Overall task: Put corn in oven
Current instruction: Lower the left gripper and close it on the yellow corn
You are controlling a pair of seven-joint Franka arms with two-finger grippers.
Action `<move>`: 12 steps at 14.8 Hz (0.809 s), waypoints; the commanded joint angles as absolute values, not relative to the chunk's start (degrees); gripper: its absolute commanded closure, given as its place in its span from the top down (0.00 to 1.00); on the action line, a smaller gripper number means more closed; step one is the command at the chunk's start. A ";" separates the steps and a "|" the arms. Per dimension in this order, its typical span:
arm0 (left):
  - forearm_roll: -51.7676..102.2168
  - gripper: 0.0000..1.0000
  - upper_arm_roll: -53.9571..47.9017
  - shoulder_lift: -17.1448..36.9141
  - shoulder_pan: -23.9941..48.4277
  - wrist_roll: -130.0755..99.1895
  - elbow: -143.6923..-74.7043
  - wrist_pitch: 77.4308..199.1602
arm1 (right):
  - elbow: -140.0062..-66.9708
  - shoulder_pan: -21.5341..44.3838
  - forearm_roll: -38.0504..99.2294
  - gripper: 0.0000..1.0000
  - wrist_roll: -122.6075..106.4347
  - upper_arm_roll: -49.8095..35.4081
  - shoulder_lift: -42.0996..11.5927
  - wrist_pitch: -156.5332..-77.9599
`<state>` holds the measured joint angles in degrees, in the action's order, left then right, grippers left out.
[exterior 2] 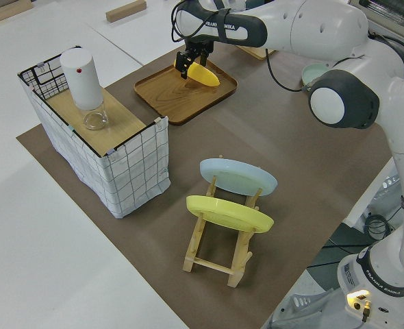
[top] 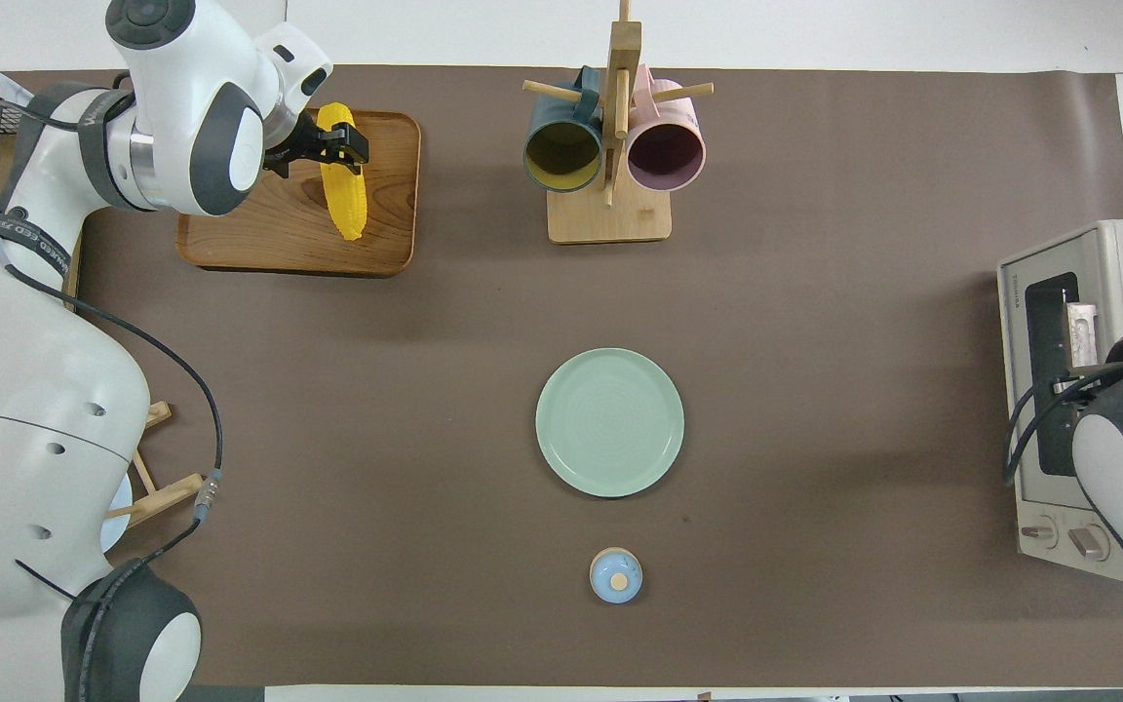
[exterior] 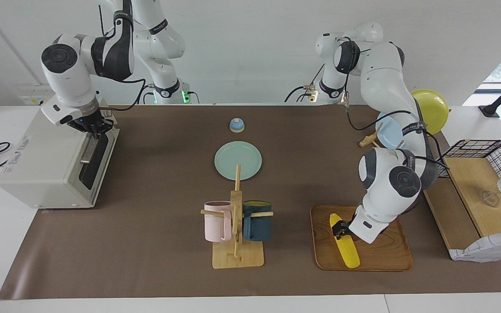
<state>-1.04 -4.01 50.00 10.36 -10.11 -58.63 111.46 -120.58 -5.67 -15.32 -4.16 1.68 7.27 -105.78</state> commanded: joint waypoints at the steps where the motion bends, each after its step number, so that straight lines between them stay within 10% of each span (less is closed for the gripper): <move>1: -2.37 1.00 -3.60 51.06 11.51 -9.84 -56.95 111.97 | -122.78 -7.56 -17.14 0.00 -5.63 1.41 6.86 -109.07; 12: -2.90 0.99 -3.16 52.38 11.69 -9.67 -57.83 116.89 | -124.28 -3.26 -11.87 0.00 -3.70 1.23 3.17 -116.18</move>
<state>-1.28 -3.33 51.59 11.47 -10.03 -58.67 115.86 -122.78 -3.43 -12.11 -4.18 1.04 7.37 -108.49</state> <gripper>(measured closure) 0.000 0.991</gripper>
